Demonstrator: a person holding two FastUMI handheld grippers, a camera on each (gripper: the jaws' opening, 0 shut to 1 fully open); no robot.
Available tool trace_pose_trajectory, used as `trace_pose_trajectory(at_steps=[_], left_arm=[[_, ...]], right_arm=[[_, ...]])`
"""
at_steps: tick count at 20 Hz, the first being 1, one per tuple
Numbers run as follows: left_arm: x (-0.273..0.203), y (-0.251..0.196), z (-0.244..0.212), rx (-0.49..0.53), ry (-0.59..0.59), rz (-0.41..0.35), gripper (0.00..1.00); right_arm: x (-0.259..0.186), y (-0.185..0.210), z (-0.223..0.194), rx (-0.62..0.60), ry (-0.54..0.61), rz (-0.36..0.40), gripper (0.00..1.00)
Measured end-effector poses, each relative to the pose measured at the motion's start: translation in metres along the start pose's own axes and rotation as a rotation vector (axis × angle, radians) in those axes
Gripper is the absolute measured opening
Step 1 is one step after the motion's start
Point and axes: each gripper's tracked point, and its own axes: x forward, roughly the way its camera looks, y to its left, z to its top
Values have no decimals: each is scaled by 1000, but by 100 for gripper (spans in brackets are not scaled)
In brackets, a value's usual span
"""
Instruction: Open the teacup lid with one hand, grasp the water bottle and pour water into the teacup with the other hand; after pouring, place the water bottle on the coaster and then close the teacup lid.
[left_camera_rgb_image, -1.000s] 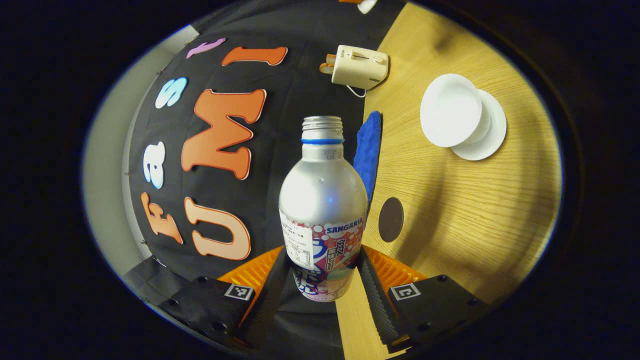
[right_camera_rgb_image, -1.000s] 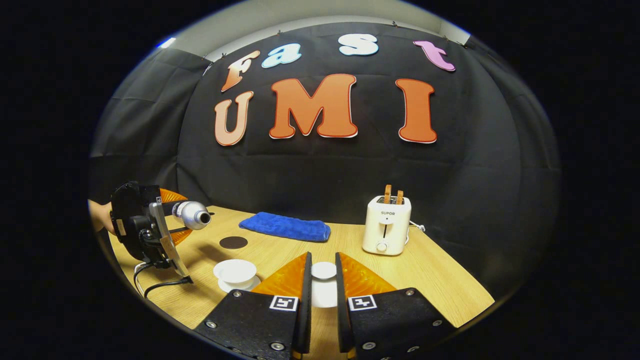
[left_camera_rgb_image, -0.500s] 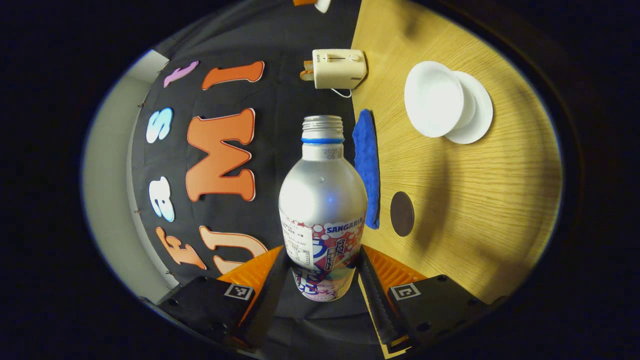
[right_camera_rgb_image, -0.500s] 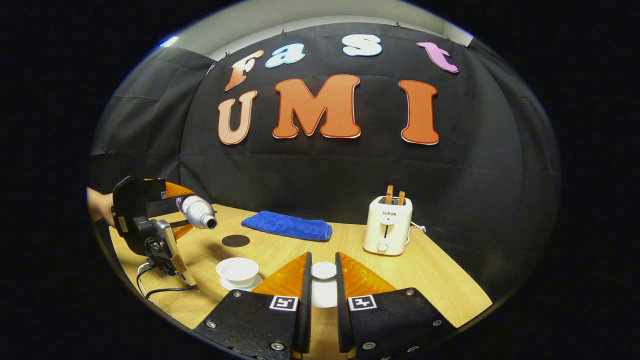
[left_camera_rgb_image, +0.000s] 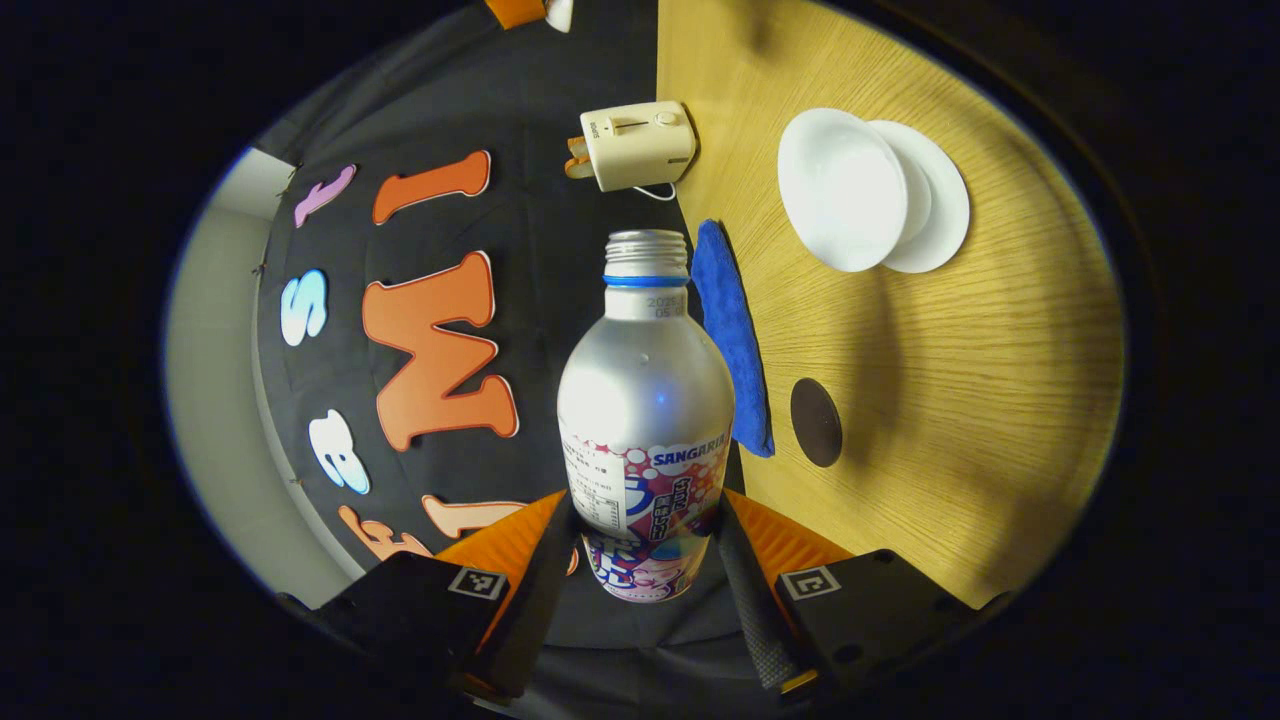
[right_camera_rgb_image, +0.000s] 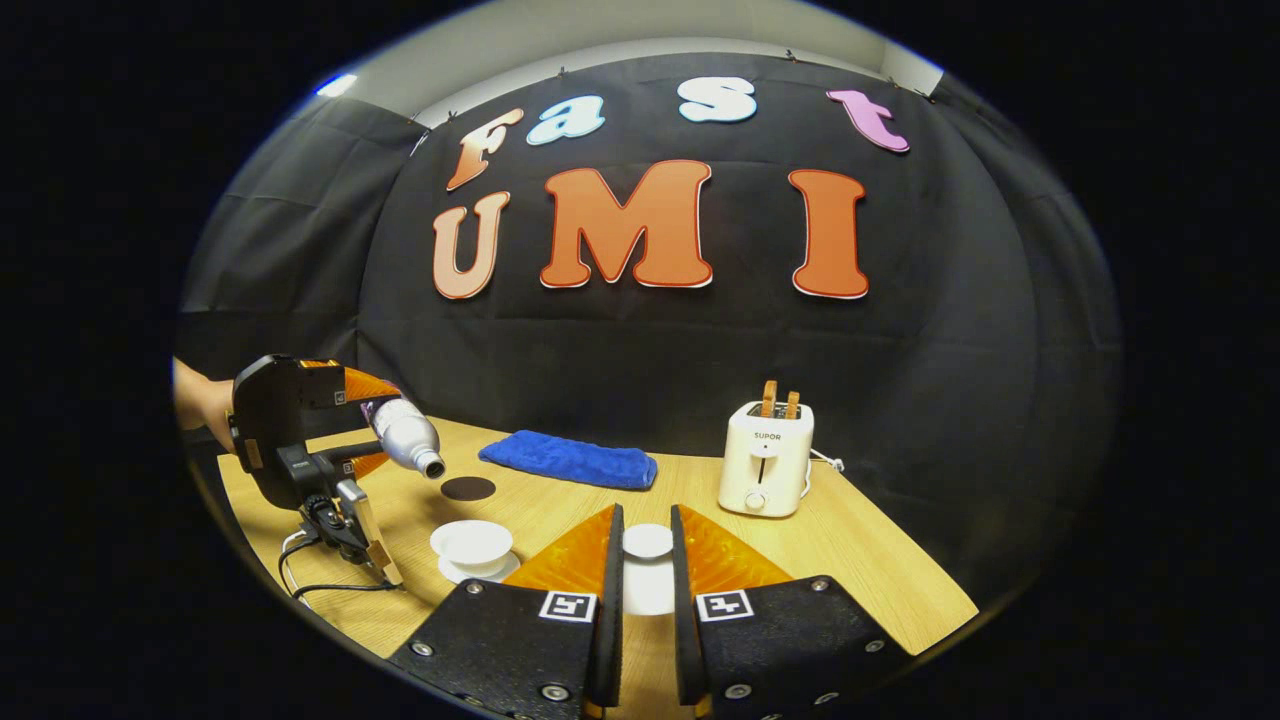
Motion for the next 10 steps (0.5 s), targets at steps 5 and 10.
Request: trace_pose_trajectory(at_steps=[5, 10], left_arm=[[1, 0, 6, 83, -12, -4, 82], [0, 5, 8, 150, -17, -3, 82]], right_arm=[[0, -4, -2, 3, -1, 0, 22], [1, -5, -6, -4, 6, 1, 22]])
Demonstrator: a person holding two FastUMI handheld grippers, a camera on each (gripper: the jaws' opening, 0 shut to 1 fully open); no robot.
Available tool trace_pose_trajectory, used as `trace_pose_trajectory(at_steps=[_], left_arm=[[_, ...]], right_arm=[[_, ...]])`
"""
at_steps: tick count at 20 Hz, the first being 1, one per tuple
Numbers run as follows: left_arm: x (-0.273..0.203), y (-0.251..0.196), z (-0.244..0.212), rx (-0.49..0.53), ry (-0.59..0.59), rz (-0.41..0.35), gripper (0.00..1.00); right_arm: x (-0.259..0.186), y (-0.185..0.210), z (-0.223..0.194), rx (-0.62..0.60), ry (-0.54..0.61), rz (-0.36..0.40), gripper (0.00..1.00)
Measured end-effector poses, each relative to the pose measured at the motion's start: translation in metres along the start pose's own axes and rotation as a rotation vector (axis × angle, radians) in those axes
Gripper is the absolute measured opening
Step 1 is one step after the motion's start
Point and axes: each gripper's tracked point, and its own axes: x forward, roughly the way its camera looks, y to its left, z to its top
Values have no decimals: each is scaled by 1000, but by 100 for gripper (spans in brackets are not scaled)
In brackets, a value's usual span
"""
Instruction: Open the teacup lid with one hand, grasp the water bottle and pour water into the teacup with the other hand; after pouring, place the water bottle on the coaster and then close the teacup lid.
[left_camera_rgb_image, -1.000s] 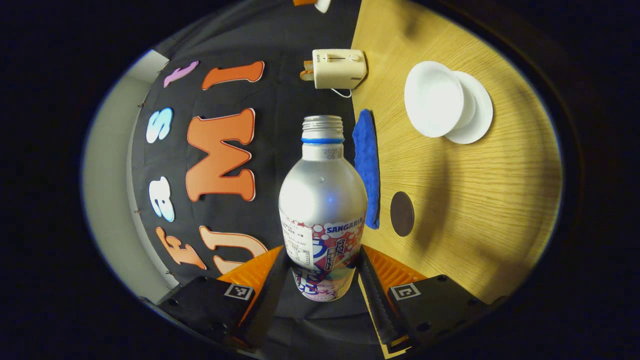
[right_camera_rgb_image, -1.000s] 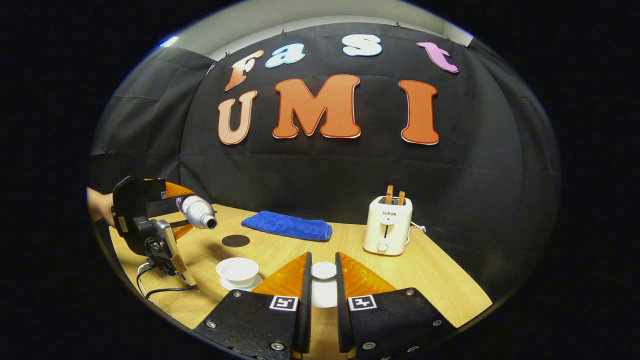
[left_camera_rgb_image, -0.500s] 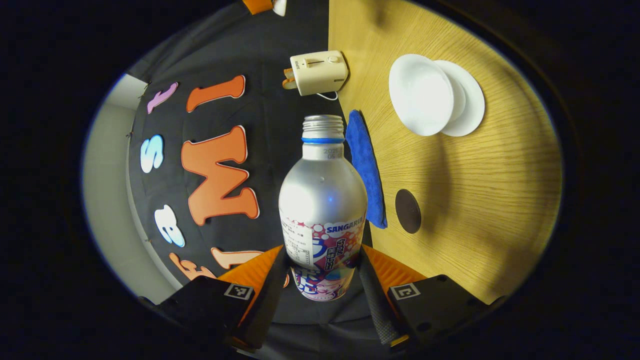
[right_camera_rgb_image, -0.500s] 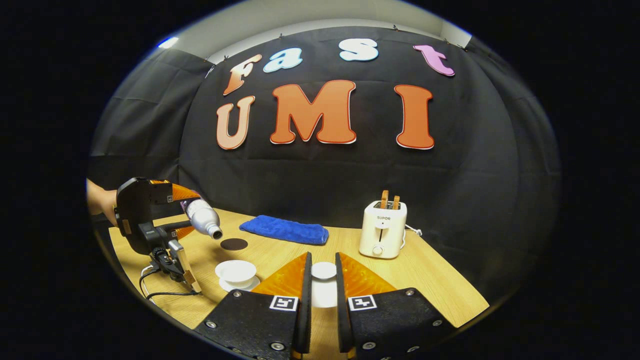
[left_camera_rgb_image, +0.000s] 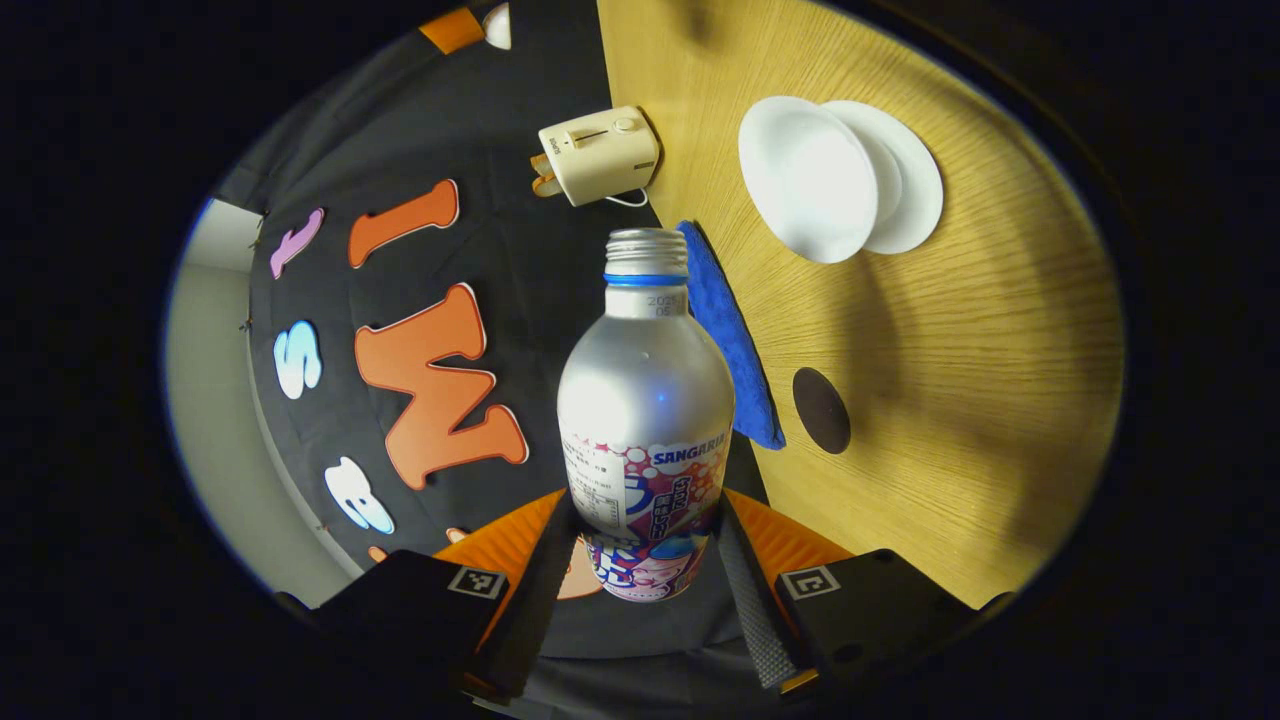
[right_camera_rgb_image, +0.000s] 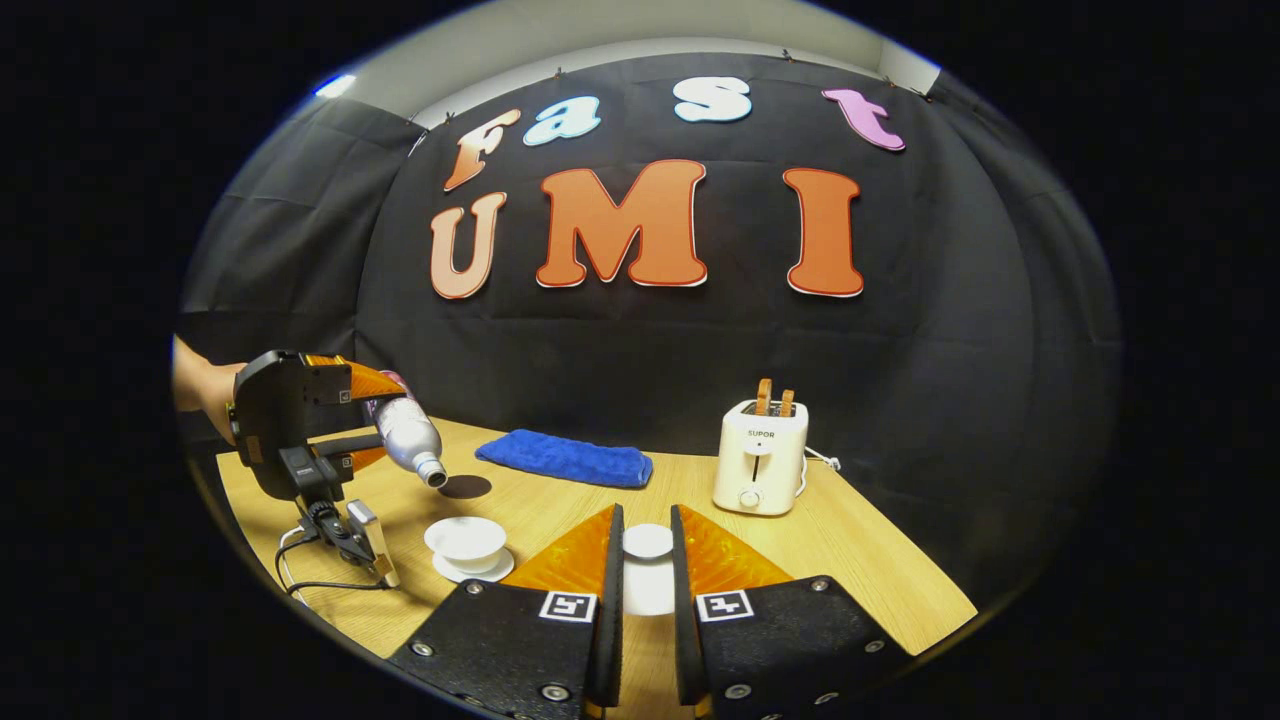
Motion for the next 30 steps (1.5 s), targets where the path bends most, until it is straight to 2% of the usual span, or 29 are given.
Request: trace_pose_trajectory(at_steps=[9, 17, 20, 24, 30], left_arm=[[4, 9, -5, 82, 1, 9, 84], [8, 26, -10, 160, 7, 59, 82], [8, 28, -8, 175, 5, 75, 86], [10, 32, -9, 205, -1, 87, 82], [13, 31, -3, 248, -14, 99, 83]], right_arm=[[-3, 4, 3, -12, -9, 12, 22], [-1, 7, 6, -12, -15, 24, 22], [0, 9, 6, -9, -17, 29, 22], [0, 7, 8, 2, -25, 25, 22], [3, 4, 6, 11, -20, 22, 22]])
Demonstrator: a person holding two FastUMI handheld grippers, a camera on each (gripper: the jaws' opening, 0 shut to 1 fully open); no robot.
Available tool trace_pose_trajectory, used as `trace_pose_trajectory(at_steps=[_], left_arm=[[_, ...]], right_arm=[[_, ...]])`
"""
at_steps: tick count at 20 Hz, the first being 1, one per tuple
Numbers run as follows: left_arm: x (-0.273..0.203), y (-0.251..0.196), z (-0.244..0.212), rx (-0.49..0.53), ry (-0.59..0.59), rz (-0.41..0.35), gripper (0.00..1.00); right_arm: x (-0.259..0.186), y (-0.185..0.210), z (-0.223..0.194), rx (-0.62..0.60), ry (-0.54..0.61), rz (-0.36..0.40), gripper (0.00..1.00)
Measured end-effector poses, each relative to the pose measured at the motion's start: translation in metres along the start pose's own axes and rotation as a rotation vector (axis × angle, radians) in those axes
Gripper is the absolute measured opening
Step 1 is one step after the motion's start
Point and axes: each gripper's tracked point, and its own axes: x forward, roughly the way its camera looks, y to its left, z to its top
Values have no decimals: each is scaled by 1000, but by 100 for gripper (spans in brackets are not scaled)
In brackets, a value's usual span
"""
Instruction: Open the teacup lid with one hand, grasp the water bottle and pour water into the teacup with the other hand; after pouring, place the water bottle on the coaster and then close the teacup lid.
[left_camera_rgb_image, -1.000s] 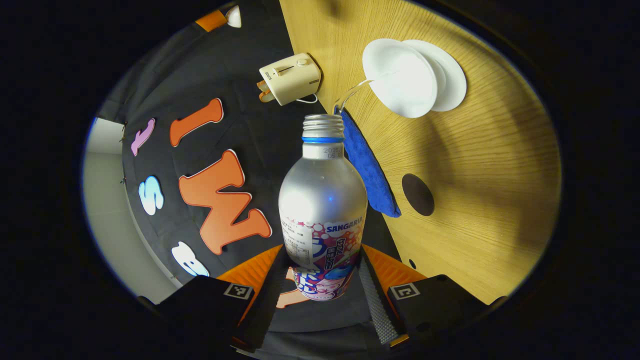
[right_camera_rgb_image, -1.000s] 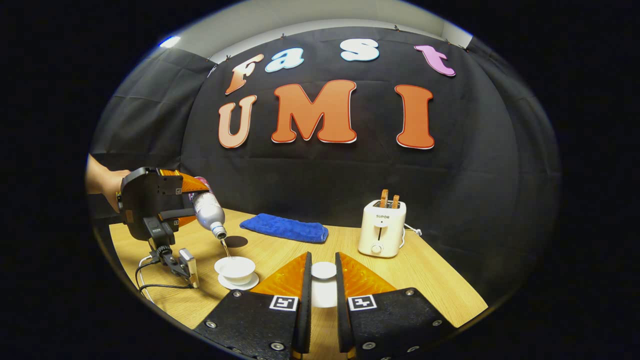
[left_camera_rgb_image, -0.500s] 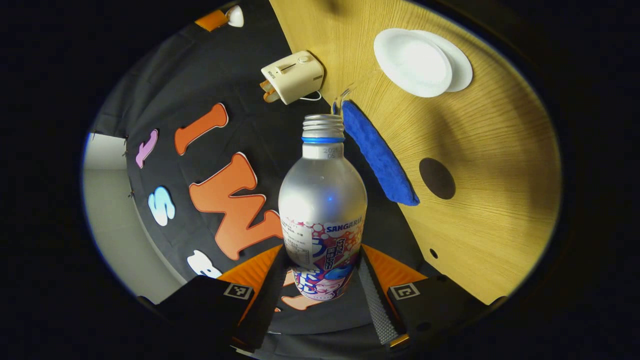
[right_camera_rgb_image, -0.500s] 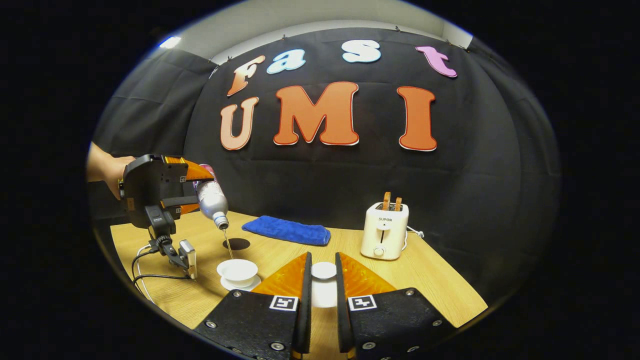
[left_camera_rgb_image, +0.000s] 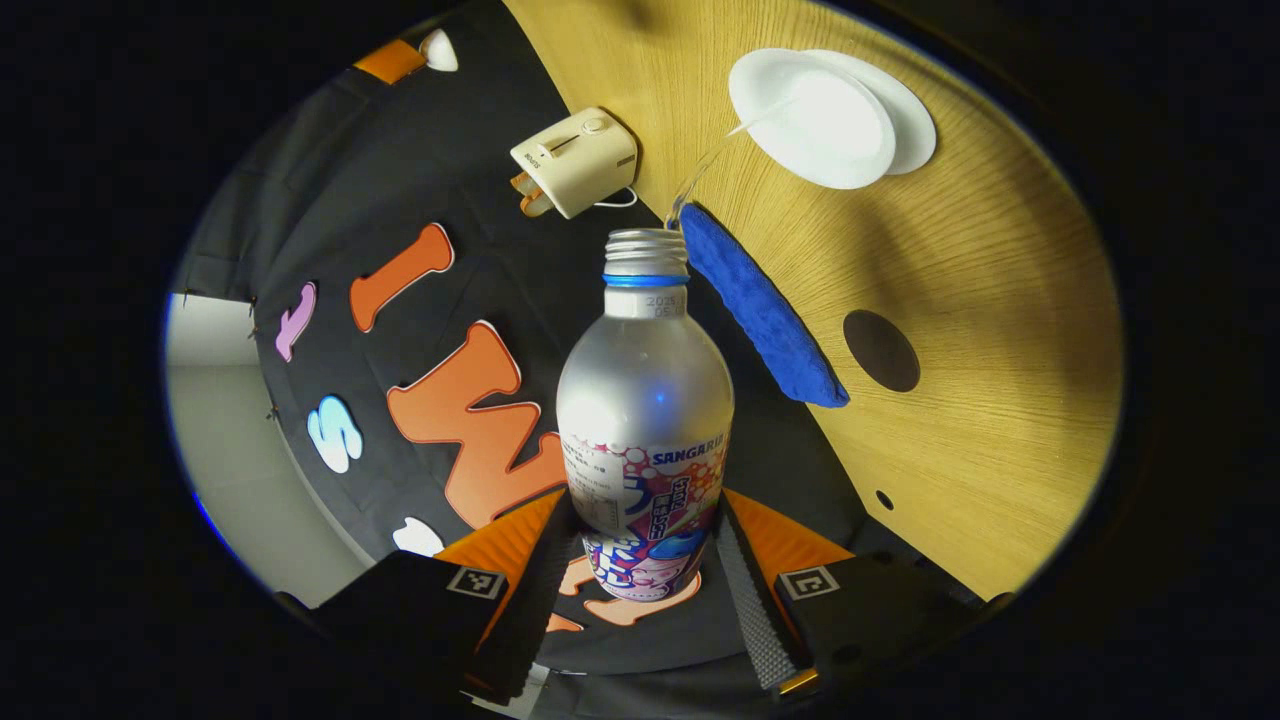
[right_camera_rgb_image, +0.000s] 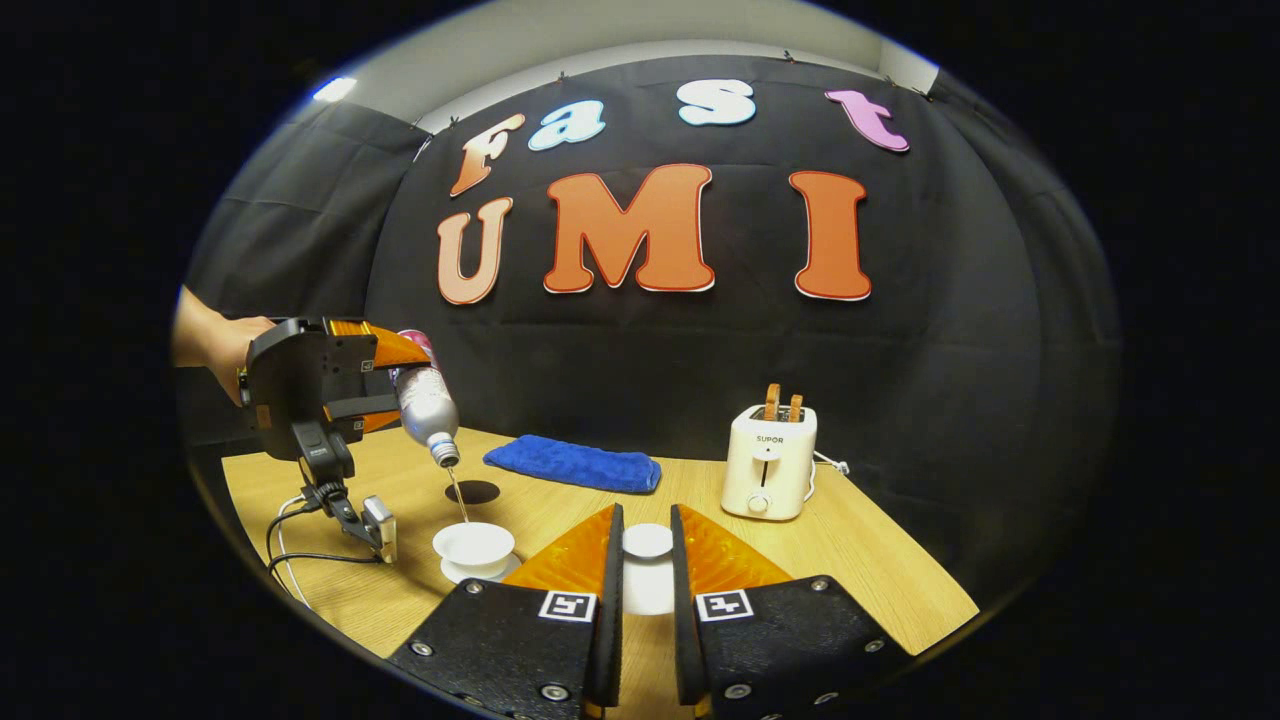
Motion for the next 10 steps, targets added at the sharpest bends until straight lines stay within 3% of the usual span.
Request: trace_pose_trajectory(at_steps=[10], left_arm=[[-1, -9, 11, 65, -24, 2, 86]], right_arm=[[3, 11, -5, -6, 13, 20, 22]])
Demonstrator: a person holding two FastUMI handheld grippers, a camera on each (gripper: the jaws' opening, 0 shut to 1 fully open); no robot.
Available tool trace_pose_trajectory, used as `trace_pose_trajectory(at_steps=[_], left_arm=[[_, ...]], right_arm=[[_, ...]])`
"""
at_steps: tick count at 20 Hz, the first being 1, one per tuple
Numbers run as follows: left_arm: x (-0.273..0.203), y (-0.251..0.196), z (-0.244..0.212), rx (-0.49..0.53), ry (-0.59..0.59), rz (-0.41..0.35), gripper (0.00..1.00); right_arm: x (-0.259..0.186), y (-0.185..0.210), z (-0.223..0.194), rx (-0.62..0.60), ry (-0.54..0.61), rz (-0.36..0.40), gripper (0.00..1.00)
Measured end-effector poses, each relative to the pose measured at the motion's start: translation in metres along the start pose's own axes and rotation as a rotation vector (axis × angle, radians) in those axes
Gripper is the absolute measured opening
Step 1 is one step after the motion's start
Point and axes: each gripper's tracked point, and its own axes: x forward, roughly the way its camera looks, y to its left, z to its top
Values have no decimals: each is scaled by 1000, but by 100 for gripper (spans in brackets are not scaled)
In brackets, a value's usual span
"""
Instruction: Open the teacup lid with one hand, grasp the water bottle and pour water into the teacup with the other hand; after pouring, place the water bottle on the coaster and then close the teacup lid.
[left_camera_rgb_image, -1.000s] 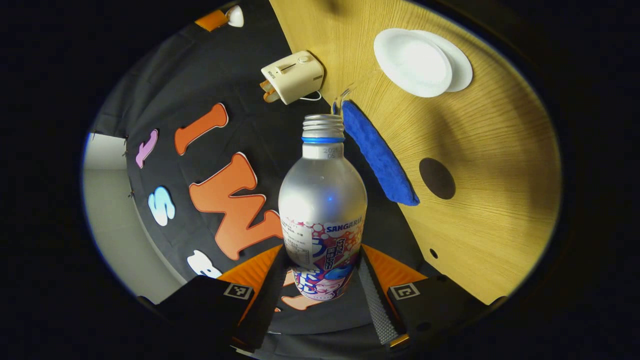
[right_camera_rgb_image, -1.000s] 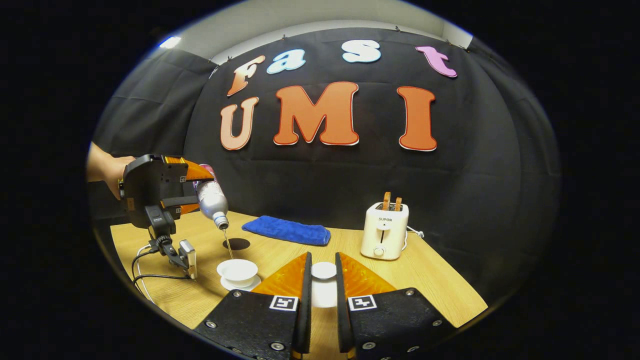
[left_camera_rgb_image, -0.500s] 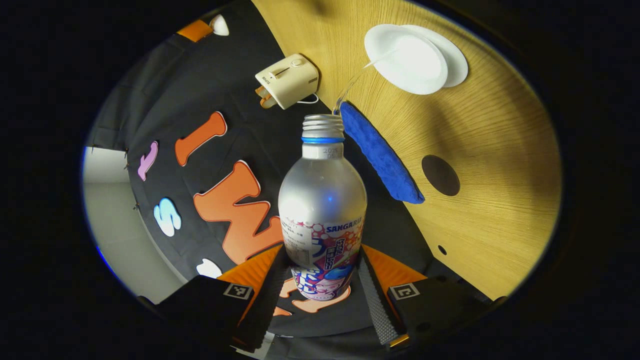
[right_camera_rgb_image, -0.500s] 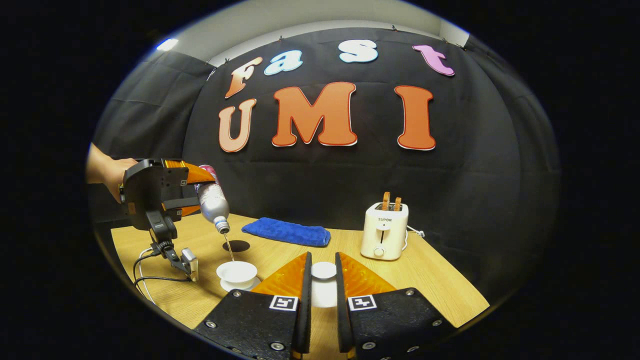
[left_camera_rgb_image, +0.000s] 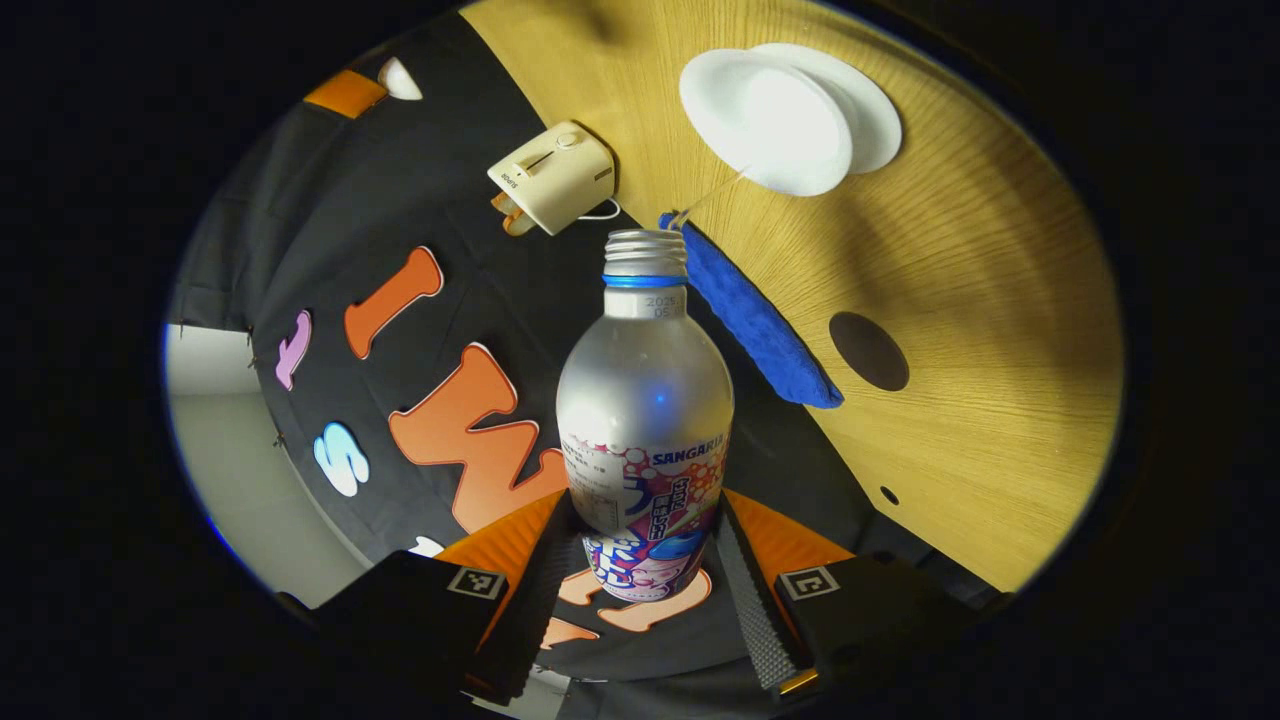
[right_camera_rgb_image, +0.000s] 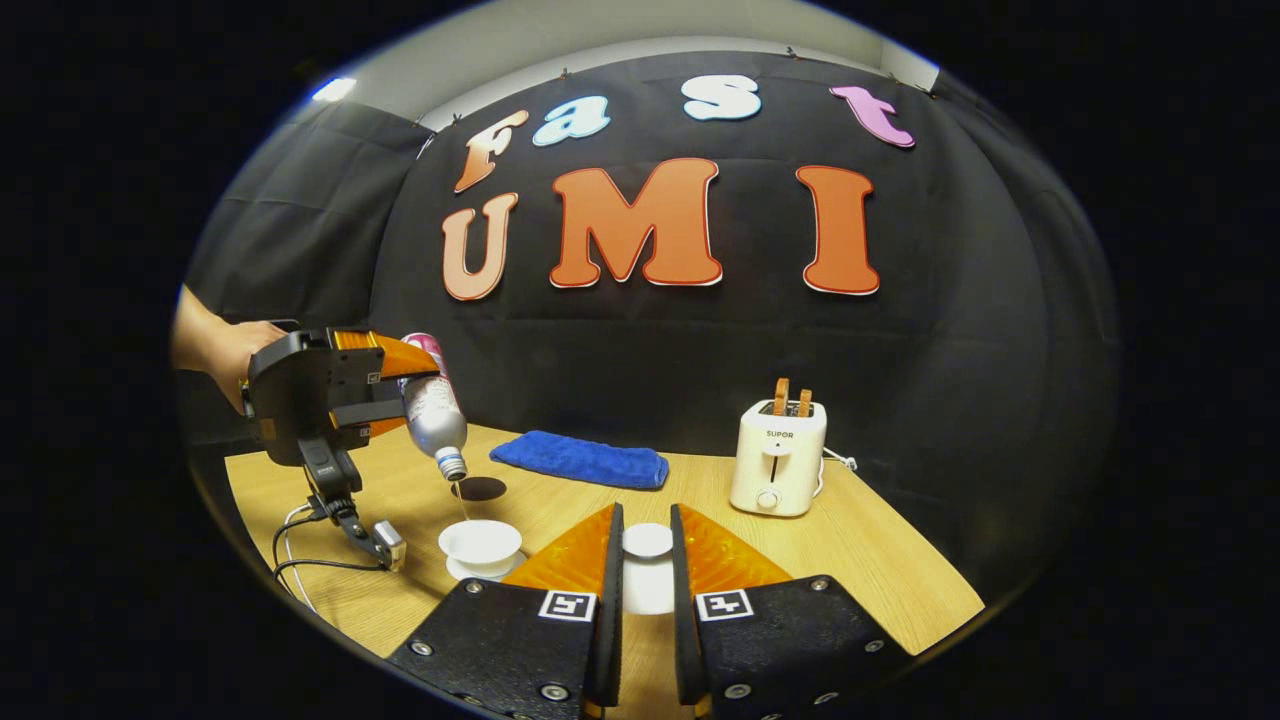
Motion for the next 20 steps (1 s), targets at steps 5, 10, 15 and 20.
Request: trace_pose_trajectory(at_steps=[5, 10, 15, 20], left_arm=[[0, 4, 2, 0, -5, 27, 83], [-1, 10, 2, -89, -14, 67, 82], [-10, 10, -12, -266, 7, 114, 81], [-20, 5, -41, -498, 76, 140, 83]], right_arm=[[4, 8, -1, -4, 9, 16, 22], [9, 21, 2, -10, 11, 34, 22], [16, 35, 7, -12, 6, 68, 22], [32, 55, 10, -15, 16, 109, 22]])
